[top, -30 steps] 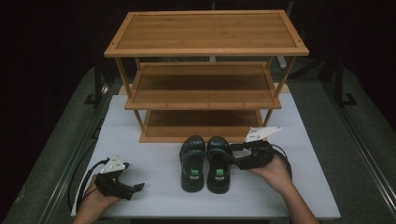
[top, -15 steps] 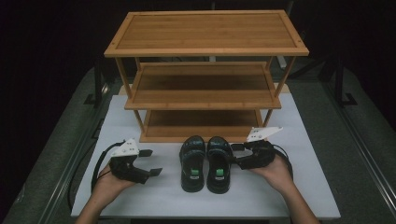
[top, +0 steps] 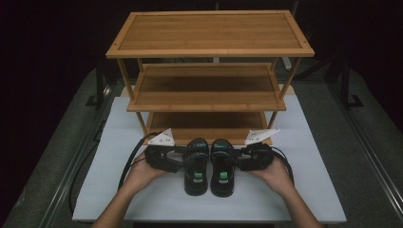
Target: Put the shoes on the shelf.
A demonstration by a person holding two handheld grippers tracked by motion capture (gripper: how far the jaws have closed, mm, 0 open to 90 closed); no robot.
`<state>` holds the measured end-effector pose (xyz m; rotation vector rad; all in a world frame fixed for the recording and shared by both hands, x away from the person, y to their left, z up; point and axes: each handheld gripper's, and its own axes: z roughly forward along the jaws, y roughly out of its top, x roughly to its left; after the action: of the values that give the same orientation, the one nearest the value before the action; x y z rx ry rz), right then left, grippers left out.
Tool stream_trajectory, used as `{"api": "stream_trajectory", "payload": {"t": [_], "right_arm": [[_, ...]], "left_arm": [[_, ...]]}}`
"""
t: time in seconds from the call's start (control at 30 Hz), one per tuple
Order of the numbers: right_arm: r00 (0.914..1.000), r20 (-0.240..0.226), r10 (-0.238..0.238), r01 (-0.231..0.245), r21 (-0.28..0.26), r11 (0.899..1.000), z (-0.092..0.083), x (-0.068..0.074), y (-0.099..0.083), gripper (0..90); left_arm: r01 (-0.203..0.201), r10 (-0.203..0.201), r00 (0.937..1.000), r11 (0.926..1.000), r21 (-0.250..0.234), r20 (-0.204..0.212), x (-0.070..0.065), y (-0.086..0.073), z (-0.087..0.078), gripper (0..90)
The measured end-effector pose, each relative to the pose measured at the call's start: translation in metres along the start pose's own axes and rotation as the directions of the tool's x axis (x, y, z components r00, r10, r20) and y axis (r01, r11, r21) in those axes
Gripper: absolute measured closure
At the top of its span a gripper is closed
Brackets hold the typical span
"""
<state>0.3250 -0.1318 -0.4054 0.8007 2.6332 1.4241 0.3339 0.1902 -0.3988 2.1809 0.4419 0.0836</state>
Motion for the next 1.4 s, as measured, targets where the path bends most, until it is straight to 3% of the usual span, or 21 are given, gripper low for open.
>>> {"api": "stream_trajectory", "payload": {"t": [0.13,0.3,0.47,0.7,1.0,1.13,1.2,1.27,1.4], "right_arm": [[1.0,-0.003,0.005,-0.005,0.005,1.0,0.003,0.001,0.0,65.2],[0.9998,0.016,0.013,-0.013,-0.002,1.0,0.005,0.003,0.002,68.7],[0.9987,0.047,0.02,-0.019,-0.027,0.999,0.004,0.003,0.01,69.4],[0.9956,0.093,0.009,-0.001,-0.083,0.997,0.007,-0.006,0.027,69.6],[0.9823,0.187,0.001,0.033,-0.178,0.983,0.021,-0.035,0.039,69.6],[0.9763,0.216,-0.011,0.05,-0.177,0.983,0.029,-0.043,0.039,69.6],[0.9769,0.214,-0.007,0.045,-0.175,0.984,0.032,-0.046,0.037,69.6],[0.9794,0.202,0.003,0.036,-0.189,0.981,0.033,-0.047,0.035,69.5],[0.9825,0.186,-0.012,0.042,-0.158,0.987,0.033,-0.044,0.034,69.0]], "left_arm": [[-0.017,0.017,0.9998,0.9998,0.006,0.012,-0.001,-0.001,0.008,58.9],[-0.054,0.054,0.9982,0.9986,-0.002,-0.025,-0.005,0.004,0.008,68.9],[-0.059,0.055,0.9939,0.9974,-0.042,-0.096,-0.004,0.01,0.002,70.3],[-0.08,0.066,0.984,0.9933,-0.083,-0.166,0.011,0.026,-0.004,70.4],[-0.088,0.057,0.9695,0.9886,-0.122,-0.238,0.038,0.029,0.013,70.4],[-0.097,0.06,0.9609,0.987,-0.128,-0.271,0.045,0.025,0.02,70.4],[-0.098,0.059,0.9591,0.9871,-0.127,-0.277,0.046,0.023,0.023,70.3],[-0.088,0.048,0.9617,0.9862,-0.14,-0.27,0.048,0.021,0.024,70.2],[-0.084,0.05,0.9663,0.9884,-0.126,-0.252,0.047,0.018,0.023,70.0]]}}
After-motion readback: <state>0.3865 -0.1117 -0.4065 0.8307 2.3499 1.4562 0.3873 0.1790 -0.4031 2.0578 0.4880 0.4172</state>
